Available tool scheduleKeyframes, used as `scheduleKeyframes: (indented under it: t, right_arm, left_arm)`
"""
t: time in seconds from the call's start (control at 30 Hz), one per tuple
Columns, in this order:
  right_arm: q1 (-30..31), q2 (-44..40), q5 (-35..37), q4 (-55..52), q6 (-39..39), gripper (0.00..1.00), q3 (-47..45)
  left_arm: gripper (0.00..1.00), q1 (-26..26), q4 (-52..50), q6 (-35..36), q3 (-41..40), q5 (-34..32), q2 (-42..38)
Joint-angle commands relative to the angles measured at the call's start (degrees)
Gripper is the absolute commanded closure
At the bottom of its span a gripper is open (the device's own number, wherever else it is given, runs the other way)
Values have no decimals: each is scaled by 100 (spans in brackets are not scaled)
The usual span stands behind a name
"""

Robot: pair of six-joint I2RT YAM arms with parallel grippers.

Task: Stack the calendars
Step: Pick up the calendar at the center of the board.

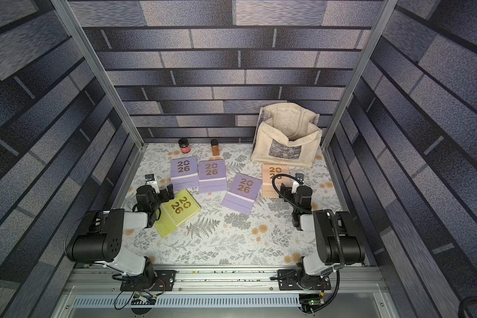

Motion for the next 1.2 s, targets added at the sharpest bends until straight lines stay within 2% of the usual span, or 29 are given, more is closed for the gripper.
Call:
scheduleKeyframes:
  t: [0.0,0.77,0.83,0.93,0.97,1.03,1.07,1.1,1.13,1.17]
  right_arm:
    - [42,30,27,150,-32,0,-15]
    - [39,14,81,152,-7,0,2]
    - [46,-311,341,-564,72,0,286]
    - [50,-1044,684,-3034,481,0,1474]
    - [53,-1185,574,-3756,741,0,1927]
    - [50,-1317,-186,-4287,1346,0,2485]
    - [48,-1334,-346,-4319,1905,0,2602]
    - [42,-1307,-491,-4339,2392,0,2650]
    - [24,-1236,-956,-4326,2338,0,2680]
    - [27,-1124,-1496,-4295,2265,0,2698]
  left_arm:
    - [0,4,50,103,91,-54,-55]
    - [0,4,74,110,93,-32,-70]
    - [0,-26,-871,105,495,-135,-419]
    - [0,-75,-3311,-192,1526,-323,-1242]
    - [0,-55,-4158,-405,1929,-250,-1471]
    - [0,74,-5260,-682,2525,65,-1727]
    - [0,120,-5566,-1265,2654,-250,-1865]
    - [0,240,-5736,-1772,2693,-264,-2020]
    - [0,432,-5638,-1864,2613,353,-2134]
    - [0,711,-5426,-1989,2520,1347,-2199]
